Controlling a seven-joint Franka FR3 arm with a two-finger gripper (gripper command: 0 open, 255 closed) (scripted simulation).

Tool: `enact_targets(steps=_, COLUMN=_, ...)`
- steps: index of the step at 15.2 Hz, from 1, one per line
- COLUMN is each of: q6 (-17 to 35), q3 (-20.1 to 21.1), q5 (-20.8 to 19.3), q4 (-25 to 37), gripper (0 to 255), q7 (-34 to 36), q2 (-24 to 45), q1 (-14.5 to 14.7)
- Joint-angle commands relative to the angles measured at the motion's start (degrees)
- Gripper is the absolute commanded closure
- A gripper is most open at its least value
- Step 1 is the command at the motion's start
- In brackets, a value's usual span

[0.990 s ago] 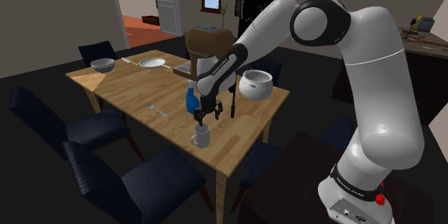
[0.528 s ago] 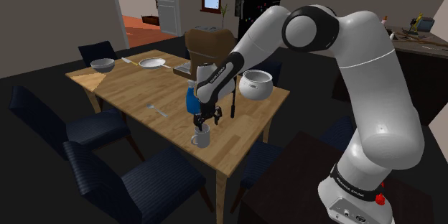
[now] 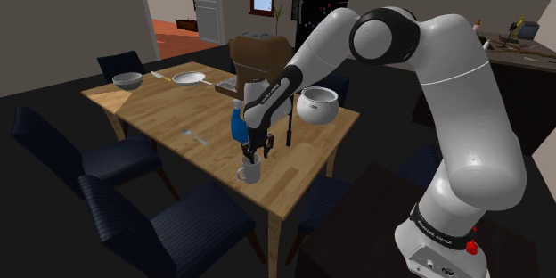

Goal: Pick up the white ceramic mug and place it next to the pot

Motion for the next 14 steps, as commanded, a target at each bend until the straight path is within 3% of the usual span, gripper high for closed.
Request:
enact_targets(steps=1, q6=0.00, q3=0.00, q5=0.00, q4=0.00, gripper=255, q7=0.00, q2=0.00, q1=0.00)
enact_targets(steps=14, q6=-2.48, q3=0.12, q5=0.12, q4=-0.67, gripper=255, q7=-0.01, q2=-3.16, q1=-0.10)
